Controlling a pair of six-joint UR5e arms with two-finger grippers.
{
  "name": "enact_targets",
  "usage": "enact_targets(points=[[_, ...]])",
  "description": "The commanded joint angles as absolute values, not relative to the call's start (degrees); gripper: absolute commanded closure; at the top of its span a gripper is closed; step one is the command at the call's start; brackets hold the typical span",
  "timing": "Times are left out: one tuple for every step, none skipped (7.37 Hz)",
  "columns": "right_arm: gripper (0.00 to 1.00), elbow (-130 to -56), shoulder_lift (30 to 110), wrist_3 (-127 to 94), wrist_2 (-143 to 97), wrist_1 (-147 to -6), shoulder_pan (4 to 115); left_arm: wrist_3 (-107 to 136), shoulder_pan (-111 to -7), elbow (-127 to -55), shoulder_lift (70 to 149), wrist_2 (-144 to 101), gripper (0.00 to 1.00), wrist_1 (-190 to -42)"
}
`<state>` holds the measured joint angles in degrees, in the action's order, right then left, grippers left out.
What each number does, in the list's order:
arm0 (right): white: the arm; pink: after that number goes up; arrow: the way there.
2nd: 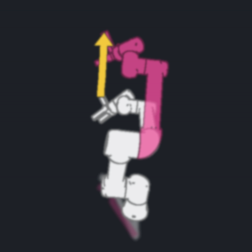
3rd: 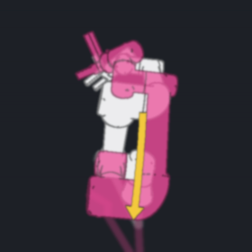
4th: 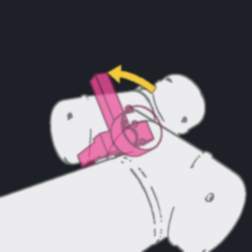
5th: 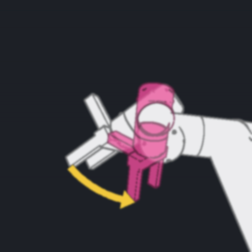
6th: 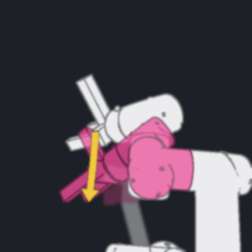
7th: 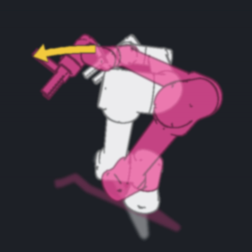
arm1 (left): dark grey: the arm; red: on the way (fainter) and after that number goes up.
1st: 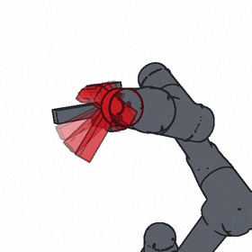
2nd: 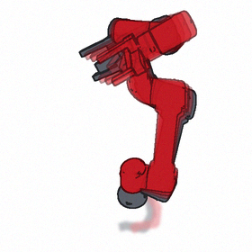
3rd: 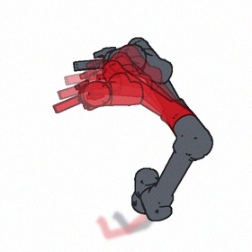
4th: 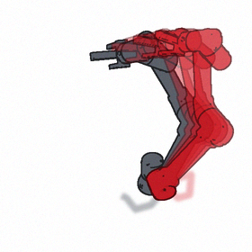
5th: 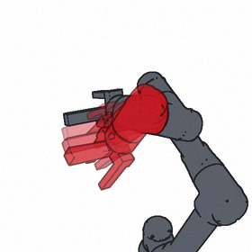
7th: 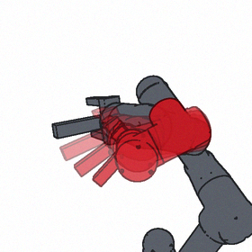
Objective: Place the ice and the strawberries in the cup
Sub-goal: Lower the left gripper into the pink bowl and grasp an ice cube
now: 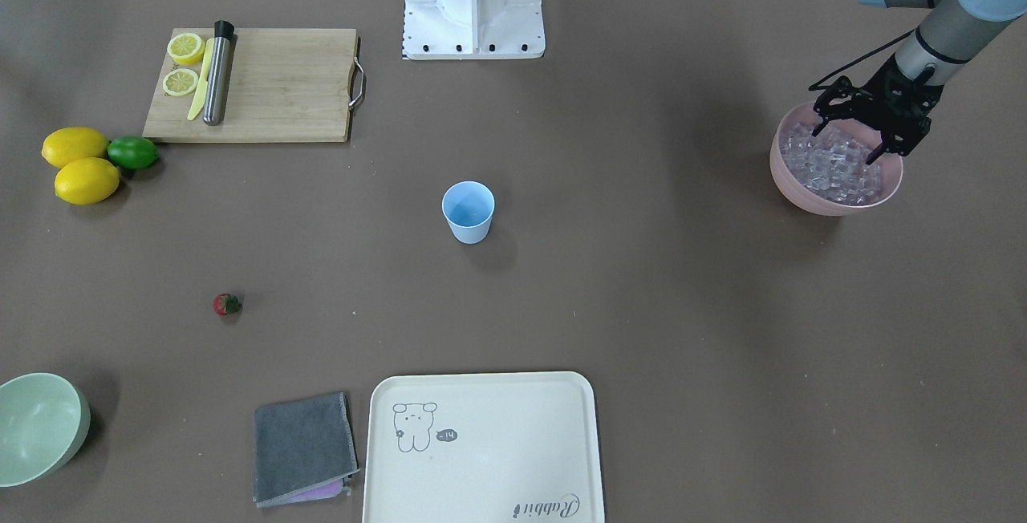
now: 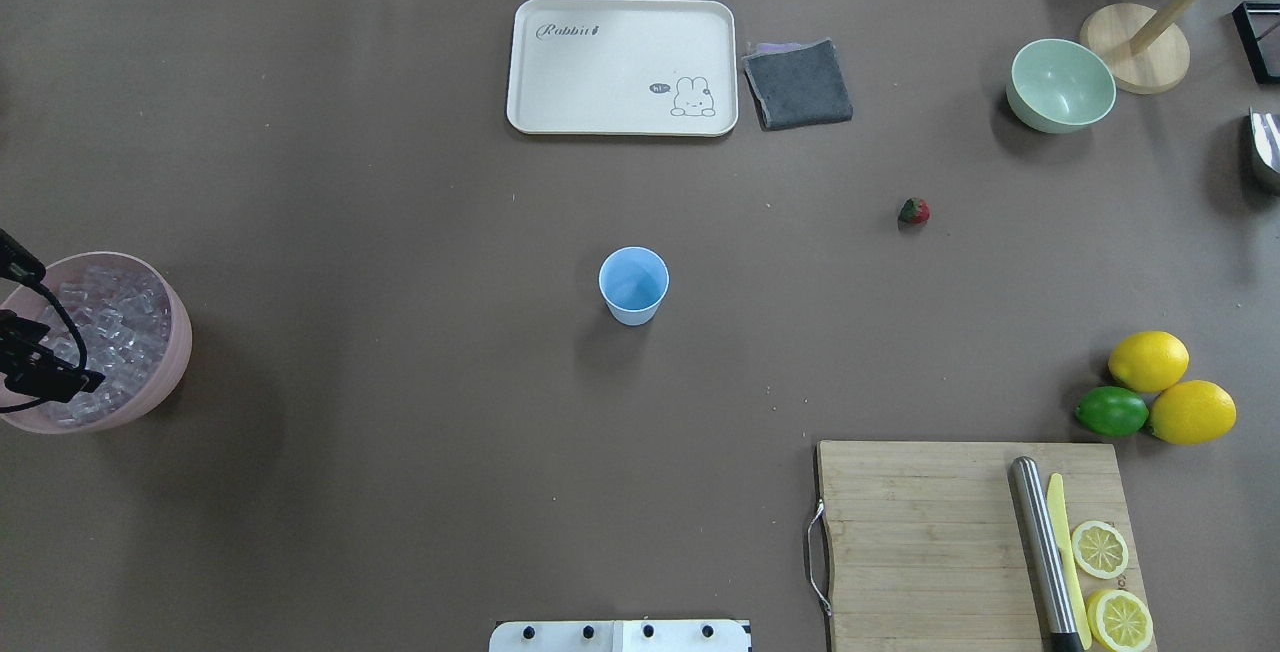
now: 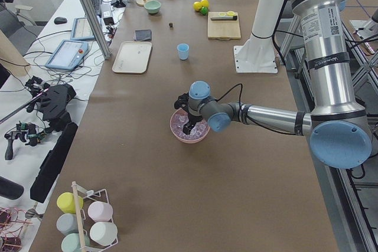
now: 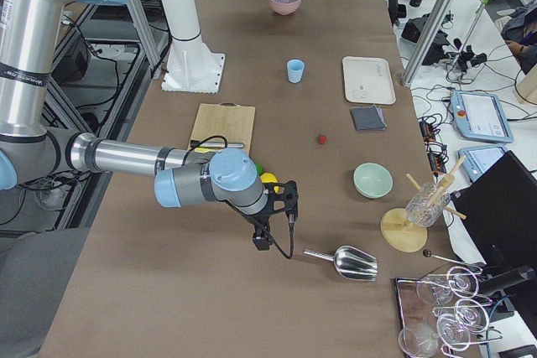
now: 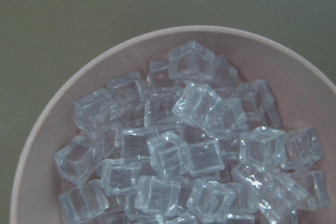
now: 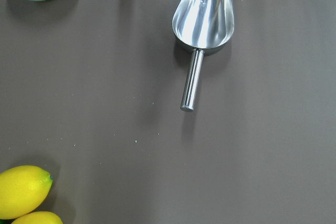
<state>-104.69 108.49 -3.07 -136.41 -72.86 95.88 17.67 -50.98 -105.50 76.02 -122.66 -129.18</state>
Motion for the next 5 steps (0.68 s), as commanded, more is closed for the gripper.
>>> enact_targets(points=[[0.0, -104.76, 108.37, -3.08, -136.41, -72.86, 95.8, 17.58, -50.71, -105.21, 75.15, -122.0, 0.02, -129.29], [0.0, -104.77, 108.37, -3.08, -136.41, -72.86, 95.8, 17.49, -50.71, -105.21, 75.06, -121.82, 0.02, -129.29], [0.0, -104.77, 108.37, -3.08, -136.41, -72.86, 95.89, 17.49, -50.71, -105.21, 75.06, -121.82, 0.03, -129.2], [0.0, -104.68, 108.28, -3.08, -136.41, -72.86, 95.8, 17.49, -50.71, -105.12, 75.06, -121.56, 0.03, -129.2], [0.0, -104.68, 108.28, -3.08, -136.41, -72.86, 95.8, 17.49, -50.71, -105.12, 75.23, -120.94, 0.04, -129.2]])
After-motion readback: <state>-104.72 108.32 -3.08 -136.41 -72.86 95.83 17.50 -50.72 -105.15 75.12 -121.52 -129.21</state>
